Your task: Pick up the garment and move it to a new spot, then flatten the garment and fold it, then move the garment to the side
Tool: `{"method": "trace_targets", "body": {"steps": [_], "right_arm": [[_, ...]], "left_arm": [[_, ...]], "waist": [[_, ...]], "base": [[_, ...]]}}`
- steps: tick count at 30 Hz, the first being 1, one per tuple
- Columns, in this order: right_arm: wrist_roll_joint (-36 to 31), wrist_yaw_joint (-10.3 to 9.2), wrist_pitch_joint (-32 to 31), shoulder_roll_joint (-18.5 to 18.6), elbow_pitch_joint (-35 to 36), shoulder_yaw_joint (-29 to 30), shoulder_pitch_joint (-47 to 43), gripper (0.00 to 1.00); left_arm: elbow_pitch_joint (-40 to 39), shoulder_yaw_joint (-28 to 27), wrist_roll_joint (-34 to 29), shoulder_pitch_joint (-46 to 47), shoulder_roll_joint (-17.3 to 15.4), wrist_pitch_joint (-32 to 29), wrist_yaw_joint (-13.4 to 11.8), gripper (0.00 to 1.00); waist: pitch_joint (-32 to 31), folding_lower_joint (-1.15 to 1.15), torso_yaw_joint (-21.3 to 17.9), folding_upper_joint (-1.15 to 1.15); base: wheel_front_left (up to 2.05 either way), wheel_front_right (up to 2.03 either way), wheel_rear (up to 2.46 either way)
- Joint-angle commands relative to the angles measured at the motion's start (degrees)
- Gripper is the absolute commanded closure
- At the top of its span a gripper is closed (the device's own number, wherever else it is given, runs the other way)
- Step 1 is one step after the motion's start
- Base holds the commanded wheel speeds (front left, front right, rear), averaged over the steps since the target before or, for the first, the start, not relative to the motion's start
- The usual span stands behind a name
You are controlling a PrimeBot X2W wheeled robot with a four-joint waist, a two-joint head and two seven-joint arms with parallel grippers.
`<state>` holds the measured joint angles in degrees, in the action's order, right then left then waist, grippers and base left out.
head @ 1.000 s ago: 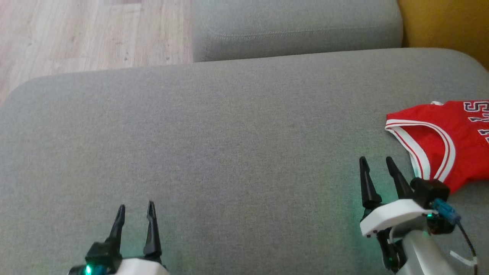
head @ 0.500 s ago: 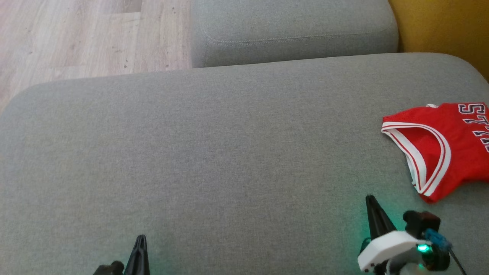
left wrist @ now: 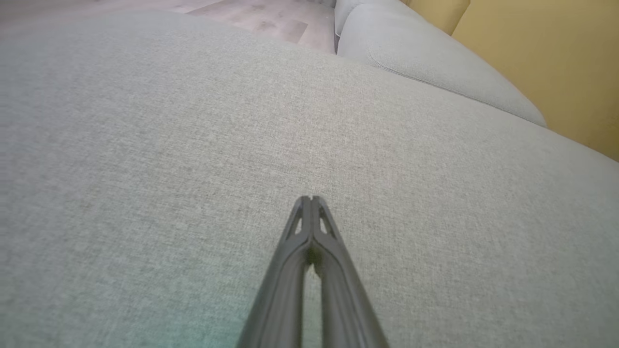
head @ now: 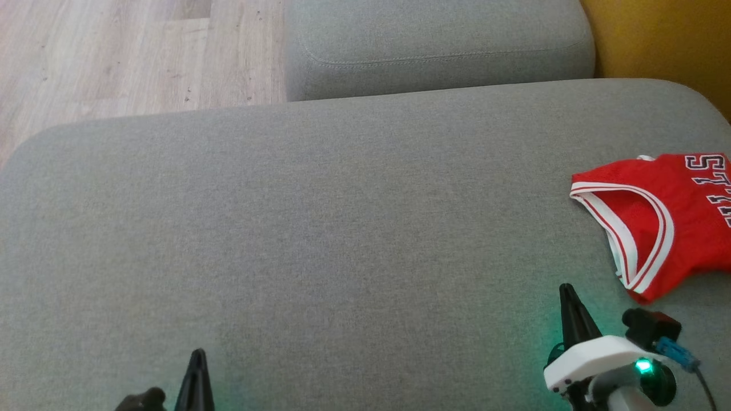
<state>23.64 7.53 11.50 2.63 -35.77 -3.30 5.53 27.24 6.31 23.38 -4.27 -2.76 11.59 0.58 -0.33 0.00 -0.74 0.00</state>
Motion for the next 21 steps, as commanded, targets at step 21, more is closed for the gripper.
{"method": "trace_targets", "body": {"steps": [21], "right_arm": [[14.97,-0.01,-3.85,0.12,6.17,2.18,2.23,1.00]], "left_arm": [[-4.37,-3.37,14.91,4.19,-0.04,-3.88,1.66,1.00]], "waist": [[0.11,0.00,0.16,0.00]], "base": [[0.00,0.00,0.00]]}}
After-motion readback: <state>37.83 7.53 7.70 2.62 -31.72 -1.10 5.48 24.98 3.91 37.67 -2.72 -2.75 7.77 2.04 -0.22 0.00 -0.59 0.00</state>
